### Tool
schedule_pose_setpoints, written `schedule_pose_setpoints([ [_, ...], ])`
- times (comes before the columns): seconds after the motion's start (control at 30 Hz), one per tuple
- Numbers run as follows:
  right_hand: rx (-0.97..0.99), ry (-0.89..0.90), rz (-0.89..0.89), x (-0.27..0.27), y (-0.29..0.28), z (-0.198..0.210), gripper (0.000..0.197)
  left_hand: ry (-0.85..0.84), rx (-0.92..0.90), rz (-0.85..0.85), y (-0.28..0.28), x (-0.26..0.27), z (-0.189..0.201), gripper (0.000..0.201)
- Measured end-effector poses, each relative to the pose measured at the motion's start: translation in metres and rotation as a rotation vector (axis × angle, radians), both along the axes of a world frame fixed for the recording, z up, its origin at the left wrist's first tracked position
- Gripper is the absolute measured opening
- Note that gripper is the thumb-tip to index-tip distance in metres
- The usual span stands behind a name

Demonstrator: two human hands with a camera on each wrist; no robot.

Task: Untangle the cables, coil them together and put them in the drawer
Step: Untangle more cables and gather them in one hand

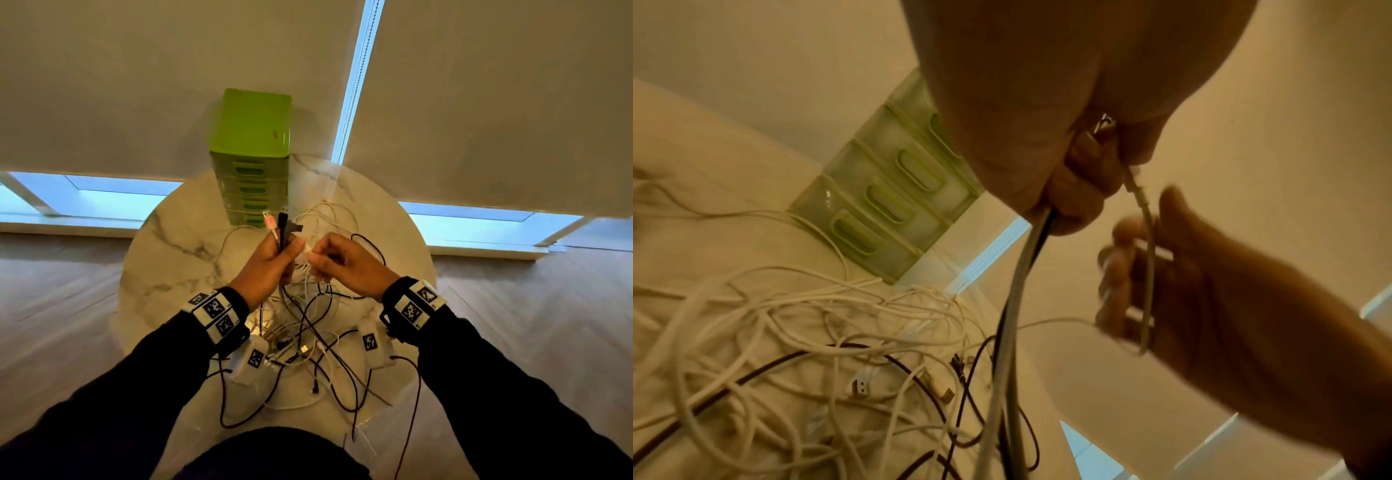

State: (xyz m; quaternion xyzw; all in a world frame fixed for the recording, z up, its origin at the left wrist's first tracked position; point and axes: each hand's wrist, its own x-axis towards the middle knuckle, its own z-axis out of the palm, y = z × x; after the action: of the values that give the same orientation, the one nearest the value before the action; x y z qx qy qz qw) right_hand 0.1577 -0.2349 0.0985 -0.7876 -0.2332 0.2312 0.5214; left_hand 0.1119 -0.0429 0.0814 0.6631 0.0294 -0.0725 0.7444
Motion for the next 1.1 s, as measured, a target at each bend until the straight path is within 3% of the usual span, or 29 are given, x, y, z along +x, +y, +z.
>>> schedule_pose_setpoints([
  [0.13, -0.244, -0.289, 0.017, -0.023, -0.006, -0.021, 0.028, 0.056, -0.097, 0.115, 0.018, -0.001, 0.000, 0.016],
  [0.27, -0.092, -0.358, -0.280, -0.042, 0.012, -0.014, 0.024, 0.120, -0.218, 0.213, 0.011, -0.008, 0.006, 0.008],
  [0.37, -0.091, -0.395, -0.321, -0.051, 0.032, -0.004, 0.024, 0.126, -0.216, 0.170, 0.002, -0.016, 0.004, 0.007],
  [0.5, -0.236, -0.425, -0.239, -0.068, 0.052, -0.005, 0.025, 0.157, -0.188, 0.109, -0.004, -0.021, -0.002, 0.083],
  [0.57, -0.304, -0.443, -0.222, -0.074, 0.056, -0.012, 0.027, 0.171, -0.164, 0.102, -0.001, -0.023, -0.004, 0.096],
  [0.67, -0.349, -0.520, -0.215, -0.085, 0.060, -0.019, 0.028, 0.144, -0.078, 0.104, 0.005, -0.028, -0.011, 0.090],
  [0.77, -0.633, -0.678, -0.139, -0.083, 0.051, -0.030, 0.031, 0.048, -0.034, 0.181, 0.009, -0.031, -0.014, 0.049],
  [0.83, -0.757, -0.609, -0.094, -0.074, 0.036, -0.037, 0.029, -0.028, -0.078, 0.188, 0.015, -0.032, -0.011, 0.036],
  [0.97, -0.872, -0.371, 0.025, -0.057, 0.010, -0.052, 0.023, -0.099, -0.063, 0.301, 0.039, -0.023, 0.004, 0.040],
  [1.1, -0.775, -0.285, -0.014, -0.056, -0.002, -0.064, 0.025, -0.118, -0.237, 0.410, 0.073, -0.001, 0.028, 0.037],
])
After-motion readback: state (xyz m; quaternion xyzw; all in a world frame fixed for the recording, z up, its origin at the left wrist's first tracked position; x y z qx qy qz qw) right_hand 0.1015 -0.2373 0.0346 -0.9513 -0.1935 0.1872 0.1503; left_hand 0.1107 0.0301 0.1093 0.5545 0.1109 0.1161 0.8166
